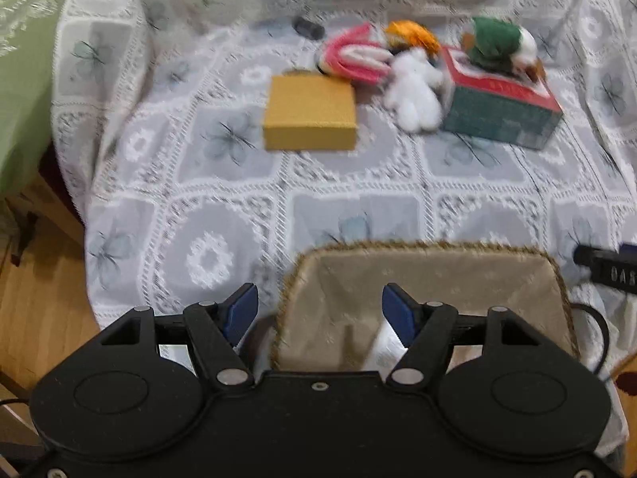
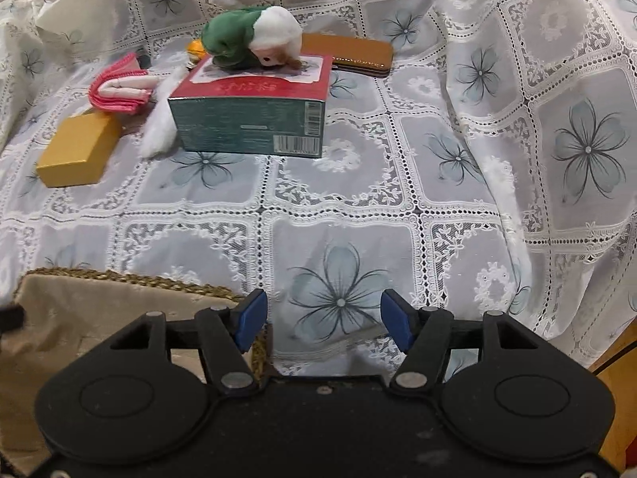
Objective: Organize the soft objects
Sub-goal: 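Move both grippers back toward the objects beside the tea box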
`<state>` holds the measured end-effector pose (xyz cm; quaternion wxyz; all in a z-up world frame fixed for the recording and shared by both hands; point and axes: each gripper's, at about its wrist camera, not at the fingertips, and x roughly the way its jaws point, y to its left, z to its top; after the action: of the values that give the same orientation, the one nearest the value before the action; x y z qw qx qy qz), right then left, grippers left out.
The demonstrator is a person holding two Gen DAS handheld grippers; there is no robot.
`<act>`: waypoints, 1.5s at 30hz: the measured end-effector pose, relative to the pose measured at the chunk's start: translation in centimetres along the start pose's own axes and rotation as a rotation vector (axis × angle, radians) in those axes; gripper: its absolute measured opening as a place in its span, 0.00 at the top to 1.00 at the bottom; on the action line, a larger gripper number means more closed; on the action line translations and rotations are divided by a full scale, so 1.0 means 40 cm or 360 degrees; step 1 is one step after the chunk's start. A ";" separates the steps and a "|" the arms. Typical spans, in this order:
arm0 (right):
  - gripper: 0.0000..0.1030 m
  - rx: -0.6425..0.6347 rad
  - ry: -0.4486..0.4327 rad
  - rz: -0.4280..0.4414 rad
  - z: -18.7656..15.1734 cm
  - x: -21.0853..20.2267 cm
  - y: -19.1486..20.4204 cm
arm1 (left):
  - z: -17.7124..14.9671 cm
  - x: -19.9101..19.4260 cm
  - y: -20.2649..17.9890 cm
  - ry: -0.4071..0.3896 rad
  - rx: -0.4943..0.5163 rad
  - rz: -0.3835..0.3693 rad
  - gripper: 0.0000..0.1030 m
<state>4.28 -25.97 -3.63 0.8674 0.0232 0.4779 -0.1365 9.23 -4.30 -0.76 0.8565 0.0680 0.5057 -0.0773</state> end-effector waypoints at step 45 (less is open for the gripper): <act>0.30 0.0073 -0.0222 0.0156 0.213 -0.016 -0.004 | 0.116 0.081 0.147 -0.0218 -0.0286 0.0483 0.21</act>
<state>10.94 -27.43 1.53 0.9035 0.0568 0.4113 -0.1061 15.92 0.35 -1.17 0.8934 0.0611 0.4351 0.0938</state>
